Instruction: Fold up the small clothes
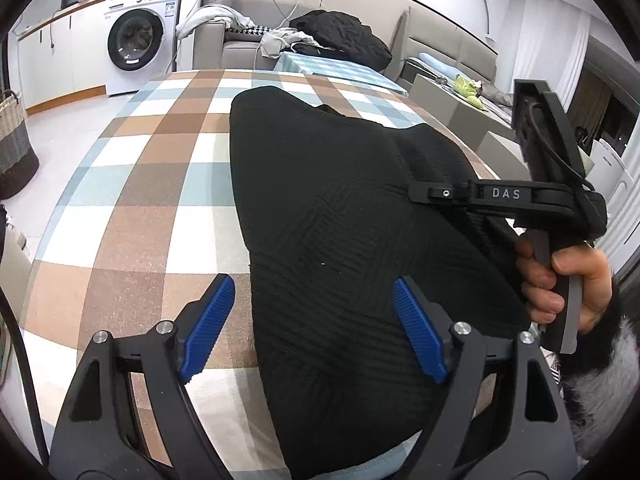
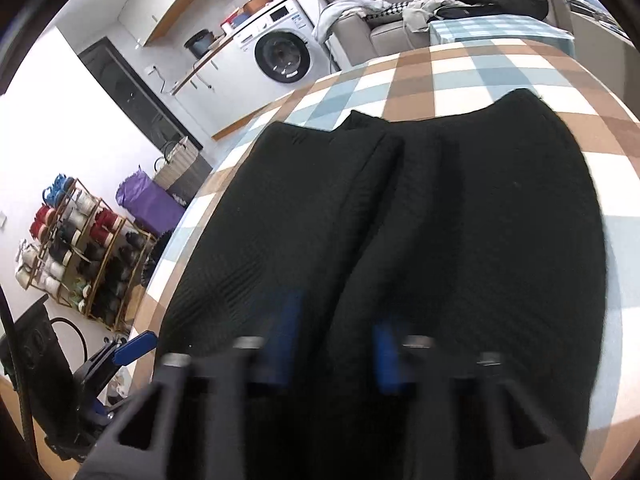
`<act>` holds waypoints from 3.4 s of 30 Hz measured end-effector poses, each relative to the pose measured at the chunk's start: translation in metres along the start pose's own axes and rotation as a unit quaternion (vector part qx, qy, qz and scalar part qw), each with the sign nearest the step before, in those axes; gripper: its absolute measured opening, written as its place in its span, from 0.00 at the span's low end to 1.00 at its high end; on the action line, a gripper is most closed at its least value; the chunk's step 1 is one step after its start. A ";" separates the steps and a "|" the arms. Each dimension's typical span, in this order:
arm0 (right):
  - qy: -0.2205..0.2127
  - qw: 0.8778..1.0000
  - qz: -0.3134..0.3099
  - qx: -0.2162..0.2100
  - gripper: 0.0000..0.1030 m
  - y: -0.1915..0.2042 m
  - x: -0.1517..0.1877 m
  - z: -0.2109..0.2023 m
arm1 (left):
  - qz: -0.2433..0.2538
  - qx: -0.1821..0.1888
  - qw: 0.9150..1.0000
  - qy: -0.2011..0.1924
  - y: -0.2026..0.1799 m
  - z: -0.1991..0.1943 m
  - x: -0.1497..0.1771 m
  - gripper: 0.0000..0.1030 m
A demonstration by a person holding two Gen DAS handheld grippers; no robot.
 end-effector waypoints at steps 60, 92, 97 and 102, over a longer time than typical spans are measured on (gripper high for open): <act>-0.064 0.986 0.012 0.156 0.25 -0.088 -0.019 -0.101 | -0.004 0.000 1.000 0.020 0.006 0.014 0.003 0.77; -0.048 0.996 -0.050 0.059 0.07 -0.017 0.066 -0.116 | 0.040 0.021 0.998 0.032 -0.025 0.010 0.025 0.77; -0.050 0.993 -0.056 0.095 0.06 -0.015 0.078 -0.126 | 0.031 0.027 0.998 0.040 -0.021 0.008 0.032 0.77; -0.066 0.996 -0.018 0.061 0.49 -0.021 0.091 -0.143 | 0.028 0.035 0.998 0.039 -0.022 0.003 0.039 0.77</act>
Point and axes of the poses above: each gripper's, at about its wrist camera, not at the fingertips, and z roughly the way its jaws point, y to its left, x to its underside, the point moved 5 cm from there along z, roughly the way its jaws point, and after that the axes turned 11 degrees about -x, right-handed, at the moved point
